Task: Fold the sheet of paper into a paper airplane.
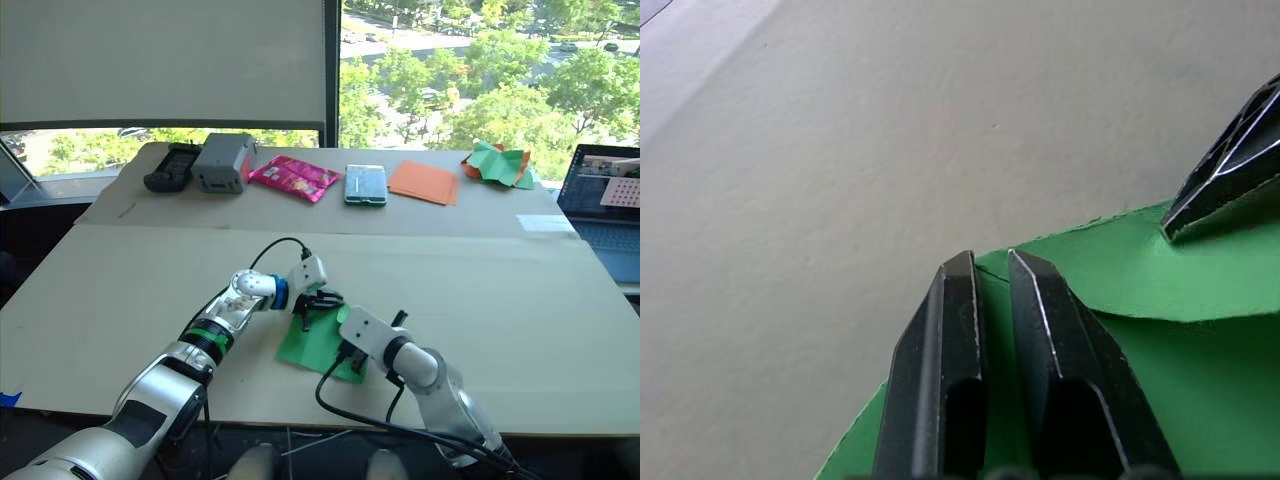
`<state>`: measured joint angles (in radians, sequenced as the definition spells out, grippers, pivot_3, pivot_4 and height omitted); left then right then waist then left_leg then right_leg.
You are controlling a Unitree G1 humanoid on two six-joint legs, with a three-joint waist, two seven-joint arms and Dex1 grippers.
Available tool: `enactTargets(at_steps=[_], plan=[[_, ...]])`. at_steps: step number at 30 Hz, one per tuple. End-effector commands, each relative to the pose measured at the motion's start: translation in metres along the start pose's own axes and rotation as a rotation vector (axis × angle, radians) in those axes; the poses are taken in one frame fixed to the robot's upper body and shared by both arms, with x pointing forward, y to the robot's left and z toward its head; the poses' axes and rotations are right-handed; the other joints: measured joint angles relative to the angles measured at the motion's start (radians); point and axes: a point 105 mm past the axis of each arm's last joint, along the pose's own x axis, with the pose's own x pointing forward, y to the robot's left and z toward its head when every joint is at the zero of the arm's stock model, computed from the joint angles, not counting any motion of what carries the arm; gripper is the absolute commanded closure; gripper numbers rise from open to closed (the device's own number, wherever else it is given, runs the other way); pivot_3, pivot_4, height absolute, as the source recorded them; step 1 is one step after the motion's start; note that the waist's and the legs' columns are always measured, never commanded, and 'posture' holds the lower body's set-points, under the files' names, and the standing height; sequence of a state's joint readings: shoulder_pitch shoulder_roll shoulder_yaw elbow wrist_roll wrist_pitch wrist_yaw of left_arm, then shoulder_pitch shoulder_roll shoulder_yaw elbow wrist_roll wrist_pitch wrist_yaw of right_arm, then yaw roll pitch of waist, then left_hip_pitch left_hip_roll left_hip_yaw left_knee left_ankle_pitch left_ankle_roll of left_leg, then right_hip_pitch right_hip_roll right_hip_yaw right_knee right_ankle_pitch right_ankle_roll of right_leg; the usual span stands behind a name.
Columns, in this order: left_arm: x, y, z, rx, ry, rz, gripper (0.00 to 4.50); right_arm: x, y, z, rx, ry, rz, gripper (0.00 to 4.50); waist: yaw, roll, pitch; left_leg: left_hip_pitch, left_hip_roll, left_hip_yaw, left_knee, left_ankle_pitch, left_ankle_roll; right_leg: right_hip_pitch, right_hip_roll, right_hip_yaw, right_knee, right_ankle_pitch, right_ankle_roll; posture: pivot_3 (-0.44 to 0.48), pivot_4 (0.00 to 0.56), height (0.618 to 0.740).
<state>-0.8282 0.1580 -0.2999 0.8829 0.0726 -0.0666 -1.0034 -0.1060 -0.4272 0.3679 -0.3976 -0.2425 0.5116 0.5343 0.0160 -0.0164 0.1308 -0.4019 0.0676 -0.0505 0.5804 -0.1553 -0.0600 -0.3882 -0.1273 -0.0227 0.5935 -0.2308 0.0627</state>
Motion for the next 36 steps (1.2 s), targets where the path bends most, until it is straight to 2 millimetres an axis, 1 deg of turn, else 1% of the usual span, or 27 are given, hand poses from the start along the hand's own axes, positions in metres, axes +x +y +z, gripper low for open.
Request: enactTargets(at_steps=[1,3,6,8,11,13,15,16,28,29,32,36], plan=[[0.005,-0.007,-0.01,0.002,0.051,-0.028,3.96,-0.01,-0.009,0.022,0.092,-0.082,0.017,2.27,0.002,0.001,0.0,0.0,0.0,0.0,0.0,0.0,0.0,0.0,0.0,0.0,0.0,0.0,0.0,0.0,0.15,0.706],[0.005,-0.007,-0.01,0.003,0.052,-0.028,3.96,-0.014,-0.017,0.031,0.151,-0.118,0.019,2.27,0.003,0.001,0.0,-0.002,0.0,0.0,0.001,0.0,0.0,0.0,0.0,0.0,0.0,0.0,0.0,0.0,0.15,0.706],[0.006,-0.007,-0.01,0.005,0.055,-0.028,3.96,-0.016,-0.04,0.042,0.282,-0.181,-0.04,2.27,0.002,0.001,-0.001,-0.002,0.0,0.0,0.001,0.0,0.0,0.0,0.0,0.0,0.0,0.0,0.0,0.0,0.15,0.706],[0.006,-0.007,-0.01,0.006,0.054,-0.027,3.96,-0.012,-0.053,0.033,0.335,-0.141,-0.089,2.27,0.003,0.001,-0.001,-0.002,0.0,0.0,0.001,0.0,0.0,0.0,0.0,-0.001,0.0,0.0,0.0,0.0,0.15,0.706],[0.006,-0.007,-0.009,0.007,0.052,-0.026,3.96,-0.001,-0.054,0.018,0.34,-0.063,-0.097,2.97,0.006,0.002,-0.001,-0.002,0.0,0.0,0.001,0.0,0.0,0.0,0.0,-0.001,0.0,0.0,0.0,0.0,0.15,0.706],[0.006,-0.007,-0.009,0.007,0.052,-0.024,3.96,0.005,-0.051,0.01,0.331,-0.025,-0.092,3.75,0.007,0.002,-0.001,-0.002,0.0,0.0,0.0,0.0,0.0,0.0,0.0,-0.001,0.0,0.0,0.0,0.0,0.15,0.706],[0.006,-0.007,-0.009,0.007,0.051,-0.023,3.96,0.009,-0.049,0.006,0.332,-0.009,-0.089,4.41,0.007,0.002,-0.001,-0.003,0.0,0.0,0.0,0.0,0.0,0.0,0.0,-0.001,0.001,0.0,0.0,0.0,0.15,0.706],[0.006,-0.007,-0.009,0.007,0.05,-0.023,3.96,0.011,-0.048,0.003,0.328,0.001,-0.086,4.48,0.007,0.002,-0.001,-0.003,0.0,0.0,0.0,0.0,0.0,0.0,0.0,-0.001,0.001,0.0,0.0,0.0,0.15,0.706],[0.005,-0.008,-0.011,0.012,0.055,-0.023,3.96,0.017,-0.04,-0.013,0.35,0.071,-0.07,4.48,0.003,0.002,-0.001,-0.002,0.0,0.0,0.0,0.0,0.0,0.0,0.0,-0.001,0.001,0.0,0.0,0.0,0.15,0.706],[0.005,-0.008,-0.012,0.013,0.056,-0.023,3.96,0.017,-0.04,-0.013,0.353,0.07,-0.075,4.48,0.003,0.002,-0.001,-0.002,0.0,0.0,0.0,0.0,0.0,0.0,0.0,-0.001,0.001,0.0,0.0,0.0,0.15,0.706],[0.005,-0.008,-0.013,0.018,0.063,-0.023,3.96,0.018,-0.043,0.001,0.319,0.022,-0.067,4.48,0.002,0.002,-0.001,-0.002,0.0,0.0,0.0,0.0,0.0,0.0,0.0,-0.001,0.001,0.0,0.0,0.0,0.15,0.706],[0.005,-0.009,-0.013,0.02,0.064,-0.025,3.96,0.019,-0.04,0.002,0.302,0.023,-0.055,4.48,0.001,0.002,-0.001,-0.002,0.0,0.0,0.0,0.0,0.0,0.0,0.0,-0.001,0.001,0.0,0.0,0.0,0.15,0.706]])
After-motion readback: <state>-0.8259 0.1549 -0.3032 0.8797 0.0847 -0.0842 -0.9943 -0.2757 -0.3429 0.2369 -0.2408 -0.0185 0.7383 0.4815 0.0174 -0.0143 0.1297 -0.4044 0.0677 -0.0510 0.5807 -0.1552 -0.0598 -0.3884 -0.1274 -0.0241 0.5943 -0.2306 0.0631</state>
